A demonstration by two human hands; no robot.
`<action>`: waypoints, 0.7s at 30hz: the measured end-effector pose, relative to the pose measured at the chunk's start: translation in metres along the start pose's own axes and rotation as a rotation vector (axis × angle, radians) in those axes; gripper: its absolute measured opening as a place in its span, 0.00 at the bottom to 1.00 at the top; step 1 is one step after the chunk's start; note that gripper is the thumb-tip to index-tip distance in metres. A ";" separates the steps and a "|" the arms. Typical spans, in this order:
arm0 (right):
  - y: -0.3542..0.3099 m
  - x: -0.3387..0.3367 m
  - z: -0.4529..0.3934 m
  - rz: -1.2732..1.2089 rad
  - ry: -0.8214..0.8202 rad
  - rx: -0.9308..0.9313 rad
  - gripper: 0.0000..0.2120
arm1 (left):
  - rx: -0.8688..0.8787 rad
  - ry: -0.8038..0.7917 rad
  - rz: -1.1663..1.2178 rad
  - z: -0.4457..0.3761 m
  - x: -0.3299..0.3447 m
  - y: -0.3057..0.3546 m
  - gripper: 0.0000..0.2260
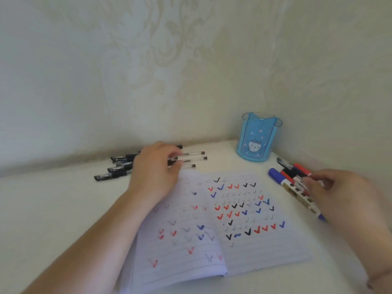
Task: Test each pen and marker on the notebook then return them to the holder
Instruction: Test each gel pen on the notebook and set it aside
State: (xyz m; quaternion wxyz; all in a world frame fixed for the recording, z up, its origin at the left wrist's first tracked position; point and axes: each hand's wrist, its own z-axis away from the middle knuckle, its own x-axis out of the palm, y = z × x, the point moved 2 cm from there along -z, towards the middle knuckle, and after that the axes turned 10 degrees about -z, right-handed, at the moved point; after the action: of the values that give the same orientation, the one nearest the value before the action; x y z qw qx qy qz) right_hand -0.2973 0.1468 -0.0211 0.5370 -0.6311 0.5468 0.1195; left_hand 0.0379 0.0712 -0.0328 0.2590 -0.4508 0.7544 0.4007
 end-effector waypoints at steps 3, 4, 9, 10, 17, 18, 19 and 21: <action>0.005 0.004 -0.002 0.212 -0.081 0.076 0.08 | -0.161 -0.095 -0.216 -0.002 -0.003 -0.015 0.08; 0.003 0.006 -0.002 0.270 -0.097 0.073 0.09 | -0.177 -0.130 -0.257 -0.001 -0.003 -0.017 0.07; -0.002 0.006 0.001 0.293 -0.070 0.034 0.09 | -0.212 -0.206 -0.353 -0.002 -0.002 -0.020 0.03; -0.004 0.006 0.002 0.264 -0.066 0.029 0.09 | -0.224 -0.198 -0.366 -0.002 -0.003 -0.021 0.04; -0.011 0.006 0.007 0.162 -0.033 -0.017 0.10 | -0.247 -0.210 -0.427 -0.001 0.002 -0.025 0.02; -0.013 0.005 0.008 0.153 -0.025 -0.033 0.10 | -0.231 -0.202 -0.438 -0.002 0.002 -0.024 0.03; -0.016 0.004 0.010 0.135 -0.012 -0.053 0.10 | -0.200 -0.167 -0.424 -0.003 0.001 -0.022 0.03; -0.023 0.003 0.015 0.019 0.034 -0.115 0.10 | -0.074 -0.057 -0.211 -0.005 -0.005 -0.012 0.04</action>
State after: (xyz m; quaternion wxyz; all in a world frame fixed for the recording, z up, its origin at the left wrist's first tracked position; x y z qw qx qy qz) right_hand -0.2703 0.1531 -0.0167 0.4893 -0.6576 0.5542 0.1450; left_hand 0.0512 0.0661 -0.0308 0.3041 -0.5254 0.6798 0.4116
